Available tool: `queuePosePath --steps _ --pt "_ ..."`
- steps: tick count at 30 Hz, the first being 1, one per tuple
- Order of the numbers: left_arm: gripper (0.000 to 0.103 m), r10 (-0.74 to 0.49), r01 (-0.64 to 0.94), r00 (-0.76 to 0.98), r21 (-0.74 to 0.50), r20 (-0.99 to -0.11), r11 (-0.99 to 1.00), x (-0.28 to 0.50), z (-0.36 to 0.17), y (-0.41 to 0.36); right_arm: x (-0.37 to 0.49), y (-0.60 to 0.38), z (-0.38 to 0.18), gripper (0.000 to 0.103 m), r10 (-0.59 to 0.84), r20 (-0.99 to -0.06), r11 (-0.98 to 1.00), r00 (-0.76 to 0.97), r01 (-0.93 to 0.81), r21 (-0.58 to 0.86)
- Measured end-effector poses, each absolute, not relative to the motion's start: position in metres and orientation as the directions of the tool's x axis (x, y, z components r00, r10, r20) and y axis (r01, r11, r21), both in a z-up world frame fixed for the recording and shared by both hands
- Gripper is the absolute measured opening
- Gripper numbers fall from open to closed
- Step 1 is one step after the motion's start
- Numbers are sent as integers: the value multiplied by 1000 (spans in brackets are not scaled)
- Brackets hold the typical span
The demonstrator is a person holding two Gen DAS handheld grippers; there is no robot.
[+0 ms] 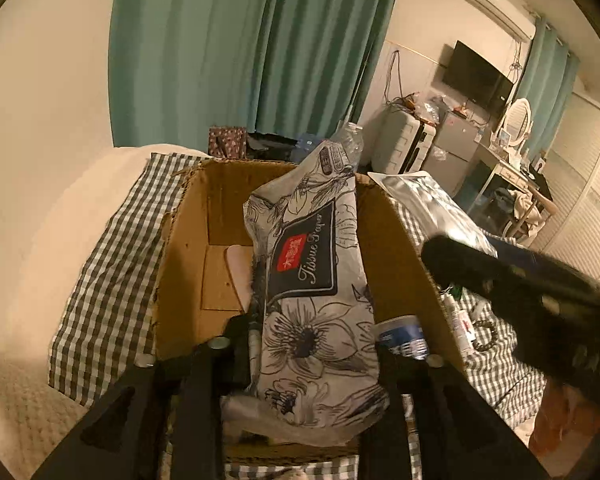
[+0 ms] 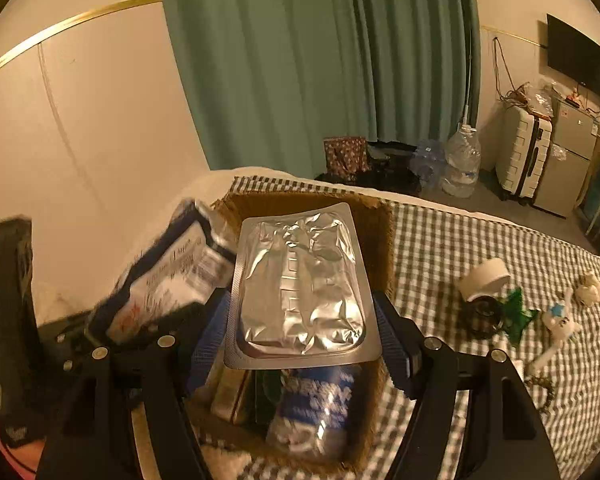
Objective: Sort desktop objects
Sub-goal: 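Open both tools to drop the foil pack and tissue pack into the box, then move both open tools back toward the items on the cloth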
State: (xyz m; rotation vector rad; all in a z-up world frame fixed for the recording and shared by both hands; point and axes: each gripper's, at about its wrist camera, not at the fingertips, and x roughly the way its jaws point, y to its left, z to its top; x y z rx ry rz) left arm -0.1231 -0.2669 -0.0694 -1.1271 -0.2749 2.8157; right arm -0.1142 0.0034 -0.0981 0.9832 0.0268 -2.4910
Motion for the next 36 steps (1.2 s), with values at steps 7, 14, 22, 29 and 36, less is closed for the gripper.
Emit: queuePosePath --steps 7,14,22,29,36 --pt "98 95 69 -745 -218 -660 -973 -119 -79 -283 -118 5 -94 95 -309 -605 -938 -733 339 69" --pt "99 72 59 -735 -169 -675 -984 -112 -73 -266 -105 34 -78 95 -285 -568 -954 -772 284 92" --pt "103 89 -2 -760 -135 -644 -991 -89 -32 -220 -64 82 -46 95 -226 -521 -973 -823 217 80" --pt "103 163 -99 -755 -136 -635 -986 -65 -6 -146 -15 161 -14 96 -108 -467 -994 -878 90 60" --pt "103 200 -165 -709 -116 -676 -979 -59 -25 -52 22 277 -22 99 -44 -466 -981 -884 -50 187"
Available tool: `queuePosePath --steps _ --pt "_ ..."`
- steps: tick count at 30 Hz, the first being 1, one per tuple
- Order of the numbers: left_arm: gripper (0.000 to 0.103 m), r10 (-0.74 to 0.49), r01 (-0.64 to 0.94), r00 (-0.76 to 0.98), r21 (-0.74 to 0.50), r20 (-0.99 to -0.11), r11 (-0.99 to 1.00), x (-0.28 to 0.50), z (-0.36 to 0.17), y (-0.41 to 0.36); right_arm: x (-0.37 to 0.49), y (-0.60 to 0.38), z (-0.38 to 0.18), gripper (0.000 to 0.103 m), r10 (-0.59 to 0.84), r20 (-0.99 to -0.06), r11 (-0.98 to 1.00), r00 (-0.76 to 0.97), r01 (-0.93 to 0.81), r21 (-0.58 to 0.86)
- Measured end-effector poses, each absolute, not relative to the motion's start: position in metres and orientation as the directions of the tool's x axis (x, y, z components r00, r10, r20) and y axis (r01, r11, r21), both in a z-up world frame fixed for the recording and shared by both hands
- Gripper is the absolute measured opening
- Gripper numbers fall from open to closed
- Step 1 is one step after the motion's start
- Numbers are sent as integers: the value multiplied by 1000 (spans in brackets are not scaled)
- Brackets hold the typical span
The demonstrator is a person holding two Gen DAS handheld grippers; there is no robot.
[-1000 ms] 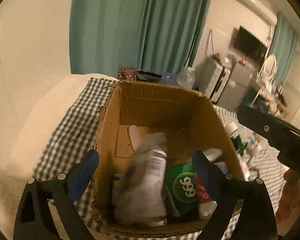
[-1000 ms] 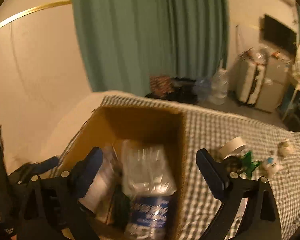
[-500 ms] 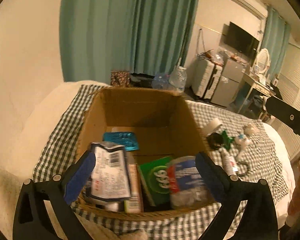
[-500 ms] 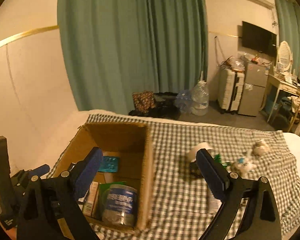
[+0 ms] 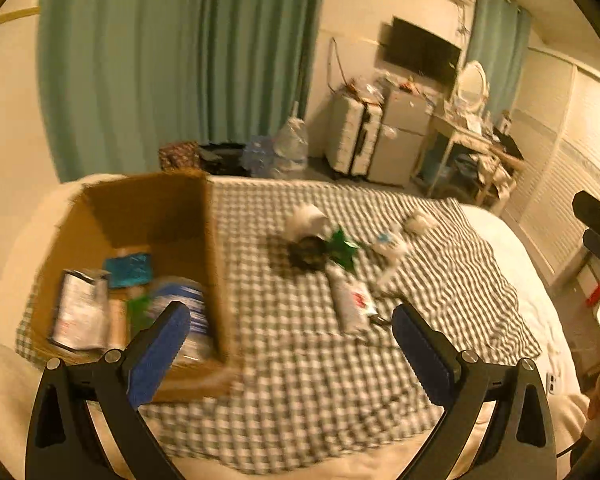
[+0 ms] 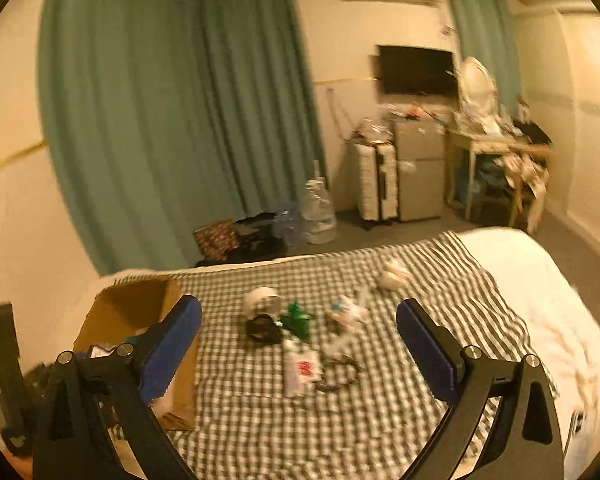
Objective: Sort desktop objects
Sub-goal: 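Move both open tools back toward the items on the cloth, then grasp the bead bracelet with the right tool while the left grasps the toothpaste tube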
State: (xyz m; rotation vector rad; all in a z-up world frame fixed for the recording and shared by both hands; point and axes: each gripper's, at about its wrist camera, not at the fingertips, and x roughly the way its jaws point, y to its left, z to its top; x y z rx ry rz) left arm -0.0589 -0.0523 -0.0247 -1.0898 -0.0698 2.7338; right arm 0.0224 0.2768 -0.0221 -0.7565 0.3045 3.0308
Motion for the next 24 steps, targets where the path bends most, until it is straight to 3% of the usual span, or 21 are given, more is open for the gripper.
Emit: queuePosePath --steps 9,18,24 --pt "103 130 -114 -642 -74 -755 -991 -101 -108 28 -7 346 -109 99 -19 -529 -972 -848 -108 207" --pt "103 59 -71 -564 -23 -824 -997 -176 -190 69 -72 354 -215 97 -106 -670 -977 -735 -47 206" --pt "103 11 -52 -503 18 -864 -998 -212 -226 64 -122 353 -259 83 -141 -746 -968 -650 -68 242"
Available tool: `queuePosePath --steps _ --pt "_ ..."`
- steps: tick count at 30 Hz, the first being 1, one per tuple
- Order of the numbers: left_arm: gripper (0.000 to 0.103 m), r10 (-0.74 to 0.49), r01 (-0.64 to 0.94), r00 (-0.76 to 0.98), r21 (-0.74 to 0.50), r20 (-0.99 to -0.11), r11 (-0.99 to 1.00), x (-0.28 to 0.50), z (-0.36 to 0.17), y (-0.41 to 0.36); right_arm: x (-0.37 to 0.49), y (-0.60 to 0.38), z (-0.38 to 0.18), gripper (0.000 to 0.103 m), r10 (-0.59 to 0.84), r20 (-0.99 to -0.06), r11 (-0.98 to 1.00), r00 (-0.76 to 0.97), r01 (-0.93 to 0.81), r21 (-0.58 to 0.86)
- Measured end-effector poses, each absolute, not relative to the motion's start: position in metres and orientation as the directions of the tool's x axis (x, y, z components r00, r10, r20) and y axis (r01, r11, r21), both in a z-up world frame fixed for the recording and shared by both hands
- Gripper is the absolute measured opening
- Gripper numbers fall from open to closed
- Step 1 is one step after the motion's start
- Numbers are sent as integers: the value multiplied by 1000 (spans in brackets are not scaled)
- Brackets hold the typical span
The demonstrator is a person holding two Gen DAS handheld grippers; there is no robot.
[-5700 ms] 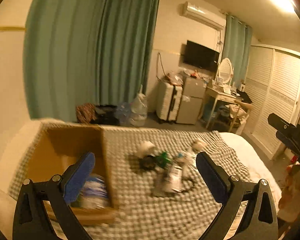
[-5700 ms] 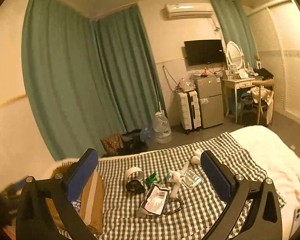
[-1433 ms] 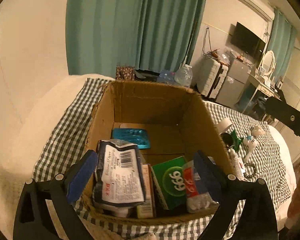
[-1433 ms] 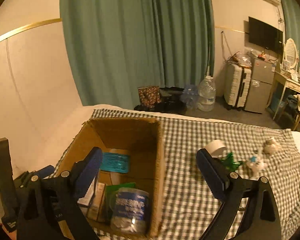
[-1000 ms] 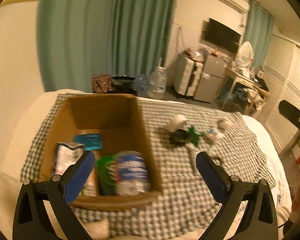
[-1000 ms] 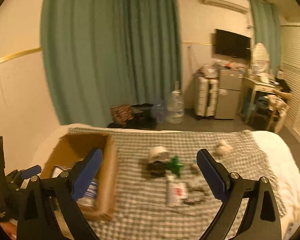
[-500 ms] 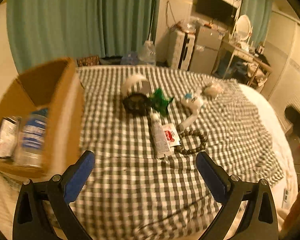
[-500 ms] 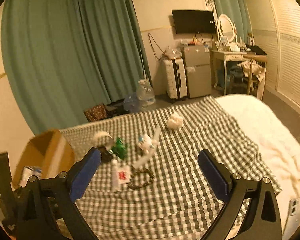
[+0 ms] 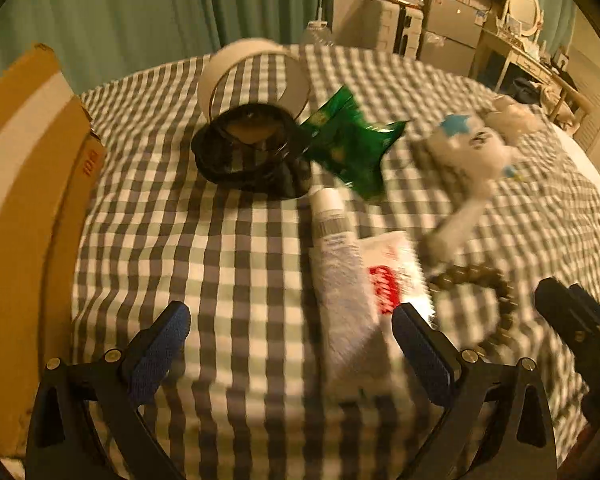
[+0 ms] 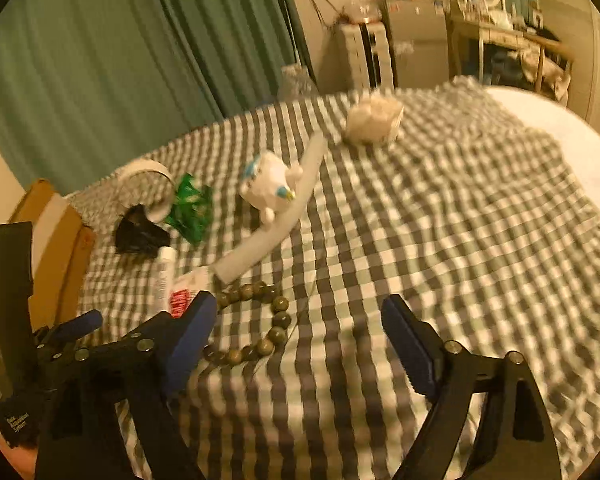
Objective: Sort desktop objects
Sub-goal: 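Grasp the bead bracelet with the right tool while the left grasps the toothpaste tube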
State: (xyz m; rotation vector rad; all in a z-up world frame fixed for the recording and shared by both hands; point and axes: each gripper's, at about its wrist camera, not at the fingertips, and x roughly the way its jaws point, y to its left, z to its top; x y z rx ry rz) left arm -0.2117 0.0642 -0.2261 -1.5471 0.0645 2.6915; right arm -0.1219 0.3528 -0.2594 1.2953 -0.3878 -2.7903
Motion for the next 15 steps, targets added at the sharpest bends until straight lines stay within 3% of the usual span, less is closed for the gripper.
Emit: queuePosePath --steps 2,5,6,8,10,13,15 --pt "103 24 -51 -488 1 -873 -999 -215 -234 60 -134 350 -274 69 -154 -772 -968 -616 -65 244" --pt "102 71 -36 -500 -61 -863 -997 -215 -240 52 -142 344 -290 67 -189 -789 -960 -585 -57 273" --pt "95 84 -42 -508 -72 -857 -997 -214 -239 52 -143 340 -292 67 -175 -794 -968 -583 -46 246" --pt "73 117 -70 -527 -94 -842 -993 -211 -236 54 -144 331 -293 62 -131 -805 -985 -578 -20 174" --pt "28 148 -100 -532 -111 -834 -989 -208 -230 56 -140 322 -295 48 -52 -814 -998 -578 -6 68" --pt "28 177 -126 -504 -131 -846 -983 -201 -221 52 -136 326 -291 14 -28 -806 -999 -592 -17 47" --pt "28 188 -128 -518 -142 -834 -982 -193 -211 45 -134 333 -287 13 -51 -805 -995 -592 -37 90"
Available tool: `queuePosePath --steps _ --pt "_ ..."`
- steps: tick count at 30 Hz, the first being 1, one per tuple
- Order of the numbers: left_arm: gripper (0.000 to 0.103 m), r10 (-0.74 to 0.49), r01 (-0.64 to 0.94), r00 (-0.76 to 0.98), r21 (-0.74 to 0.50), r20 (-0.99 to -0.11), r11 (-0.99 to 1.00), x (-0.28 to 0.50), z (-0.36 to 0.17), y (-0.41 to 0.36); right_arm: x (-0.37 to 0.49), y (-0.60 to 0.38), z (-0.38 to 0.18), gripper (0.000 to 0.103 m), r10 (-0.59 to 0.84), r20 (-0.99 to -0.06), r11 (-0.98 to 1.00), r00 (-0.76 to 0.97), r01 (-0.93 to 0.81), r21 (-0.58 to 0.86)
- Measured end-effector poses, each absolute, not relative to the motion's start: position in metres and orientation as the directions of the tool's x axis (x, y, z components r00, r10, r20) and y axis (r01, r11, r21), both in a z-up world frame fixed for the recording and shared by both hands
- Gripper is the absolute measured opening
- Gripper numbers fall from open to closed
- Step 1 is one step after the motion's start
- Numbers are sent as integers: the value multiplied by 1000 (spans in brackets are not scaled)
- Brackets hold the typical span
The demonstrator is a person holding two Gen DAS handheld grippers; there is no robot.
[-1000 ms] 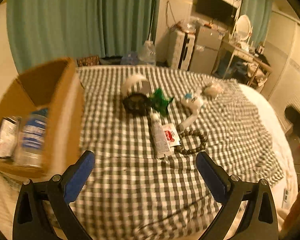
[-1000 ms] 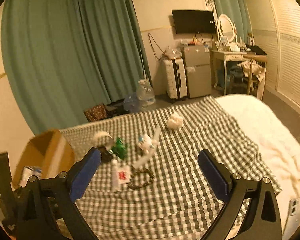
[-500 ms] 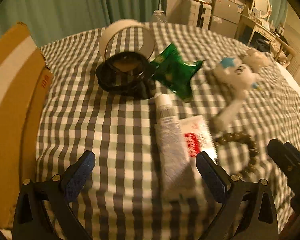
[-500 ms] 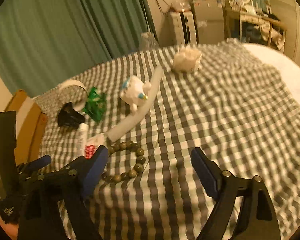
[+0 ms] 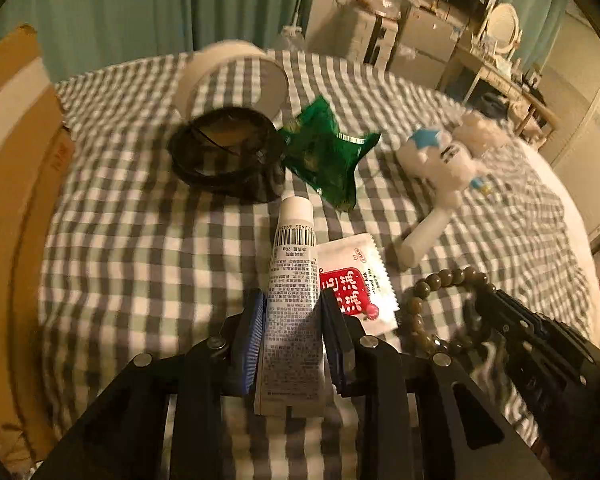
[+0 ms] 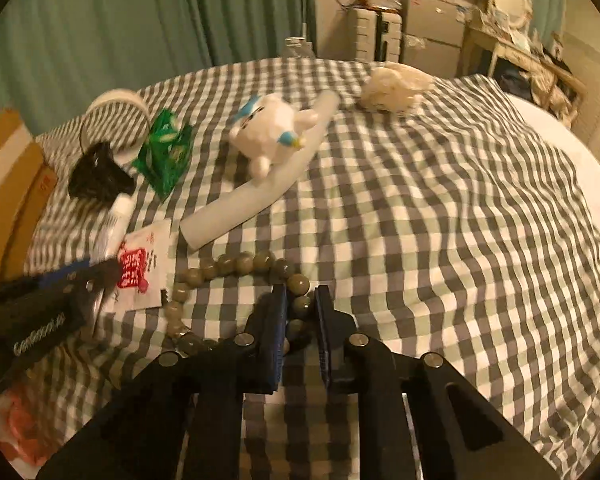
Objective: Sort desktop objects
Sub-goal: 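Grasp the bead bracelet with the right tool while the left grasps the toothpaste tube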
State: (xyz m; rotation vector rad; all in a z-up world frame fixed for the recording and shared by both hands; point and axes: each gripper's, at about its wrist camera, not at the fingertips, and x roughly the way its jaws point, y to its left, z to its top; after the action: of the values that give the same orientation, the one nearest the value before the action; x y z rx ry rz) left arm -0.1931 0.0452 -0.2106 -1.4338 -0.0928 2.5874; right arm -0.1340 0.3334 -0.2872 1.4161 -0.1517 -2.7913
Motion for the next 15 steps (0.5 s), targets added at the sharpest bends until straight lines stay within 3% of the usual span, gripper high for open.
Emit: queuePosePath --steps 15 --pt "28 182 -159 -599 -107 -779 -981 -131 -117 26 -67 345 -191 11 -58 -689 -991 -722 -39 124"
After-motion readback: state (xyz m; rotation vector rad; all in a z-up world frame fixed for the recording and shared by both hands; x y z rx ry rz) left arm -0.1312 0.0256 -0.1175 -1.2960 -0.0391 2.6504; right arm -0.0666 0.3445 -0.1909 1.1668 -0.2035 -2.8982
